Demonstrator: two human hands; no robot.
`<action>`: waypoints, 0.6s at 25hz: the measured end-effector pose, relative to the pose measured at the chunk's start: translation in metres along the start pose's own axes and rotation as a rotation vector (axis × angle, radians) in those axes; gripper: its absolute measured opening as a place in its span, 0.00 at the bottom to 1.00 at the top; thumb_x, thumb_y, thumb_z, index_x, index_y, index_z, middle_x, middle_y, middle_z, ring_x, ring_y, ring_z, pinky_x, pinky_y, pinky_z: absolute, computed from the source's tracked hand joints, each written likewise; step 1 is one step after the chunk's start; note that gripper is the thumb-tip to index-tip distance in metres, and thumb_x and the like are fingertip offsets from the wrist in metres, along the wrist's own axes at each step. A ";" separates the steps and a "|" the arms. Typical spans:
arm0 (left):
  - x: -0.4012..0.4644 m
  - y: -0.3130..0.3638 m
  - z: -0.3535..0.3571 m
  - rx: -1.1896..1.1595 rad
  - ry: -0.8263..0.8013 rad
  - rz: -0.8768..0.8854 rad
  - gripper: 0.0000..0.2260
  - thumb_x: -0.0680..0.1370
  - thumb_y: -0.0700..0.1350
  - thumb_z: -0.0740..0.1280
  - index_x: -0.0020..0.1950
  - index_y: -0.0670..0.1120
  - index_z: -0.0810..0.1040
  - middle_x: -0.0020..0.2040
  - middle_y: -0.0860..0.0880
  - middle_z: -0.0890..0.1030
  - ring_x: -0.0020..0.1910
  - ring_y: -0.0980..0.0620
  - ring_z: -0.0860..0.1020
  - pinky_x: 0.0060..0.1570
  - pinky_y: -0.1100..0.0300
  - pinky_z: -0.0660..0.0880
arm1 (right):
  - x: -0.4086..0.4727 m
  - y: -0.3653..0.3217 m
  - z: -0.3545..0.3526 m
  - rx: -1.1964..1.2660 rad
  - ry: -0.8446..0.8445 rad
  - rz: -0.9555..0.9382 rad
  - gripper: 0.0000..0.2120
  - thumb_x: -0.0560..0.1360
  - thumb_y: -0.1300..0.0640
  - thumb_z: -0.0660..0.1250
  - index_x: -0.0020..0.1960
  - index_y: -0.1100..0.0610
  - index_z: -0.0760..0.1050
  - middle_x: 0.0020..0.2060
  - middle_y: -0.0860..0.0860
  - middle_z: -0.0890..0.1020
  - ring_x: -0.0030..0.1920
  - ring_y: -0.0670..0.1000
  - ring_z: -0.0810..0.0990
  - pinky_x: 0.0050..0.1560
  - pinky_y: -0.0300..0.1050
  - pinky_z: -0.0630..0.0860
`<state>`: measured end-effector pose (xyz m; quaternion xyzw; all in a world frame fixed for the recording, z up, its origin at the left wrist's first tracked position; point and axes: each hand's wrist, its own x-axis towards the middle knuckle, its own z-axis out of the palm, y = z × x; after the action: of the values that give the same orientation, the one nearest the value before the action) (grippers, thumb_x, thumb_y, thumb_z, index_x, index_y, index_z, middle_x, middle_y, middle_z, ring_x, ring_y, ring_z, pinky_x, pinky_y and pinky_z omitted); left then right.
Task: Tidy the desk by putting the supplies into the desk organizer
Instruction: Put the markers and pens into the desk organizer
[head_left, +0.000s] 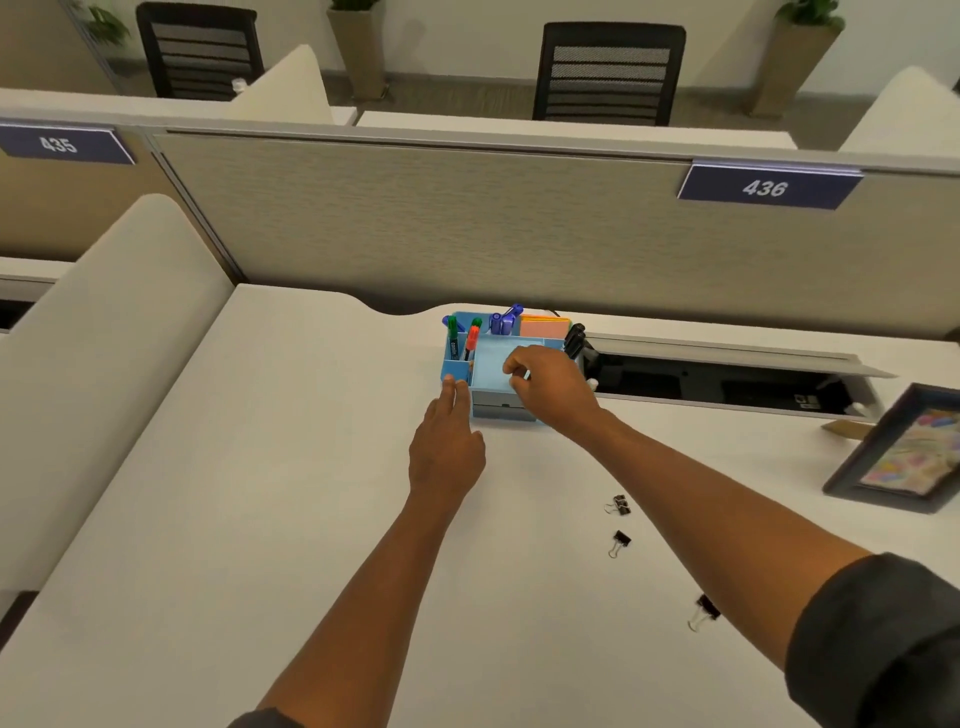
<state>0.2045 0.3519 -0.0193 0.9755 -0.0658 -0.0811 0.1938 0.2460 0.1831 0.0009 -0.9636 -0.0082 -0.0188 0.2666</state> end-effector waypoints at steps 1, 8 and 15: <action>-0.002 0.002 0.001 -0.004 0.012 0.005 0.33 0.81 0.50 0.63 0.80 0.48 0.47 0.80 0.50 0.47 0.77 0.49 0.57 0.69 0.55 0.65 | -0.010 0.007 -0.004 0.008 0.015 0.010 0.07 0.77 0.58 0.67 0.54 0.53 0.79 0.50 0.50 0.82 0.49 0.48 0.79 0.51 0.45 0.79; -0.037 0.044 0.027 -0.032 0.043 0.063 0.26 0.81 0.50 0.61 0.78 0.49 0.57 0.77 0.50 0.61 0.74 0.51 0.63 0.69 0.56 0.65 | -0.094 0.062 -0.024 0.071 0.082 0.196 0.08 0.77 0.56 0.67 0.55 0.53 0.79 0.52 0.49 0.82 0.51 0.49 0.79 0.54 0.43 0.77; -0.081 0.128 0.064 -0.147 -0.058 0.258 0.15 0.81 0.47 0.59 0.67 0.53 0.74 0.60 0.52 0.80 0.57 0.52 0.78 0.56 0.59 0.72 | -0.197 0.122 -0.042 0.107 0.160 0.317 0.06 0.77 0.58 0.65 0.51 0.50 0.79 0.47 0.44 0.83 0.45 0.44 0.78 0.50 0.42 0.78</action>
<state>0.1006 0.2235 -0.0172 0.9393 -0.1900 -0.0884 0.2716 0.0506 0.0557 -0.0336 -0.9328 0.1640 -0.0525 0.3167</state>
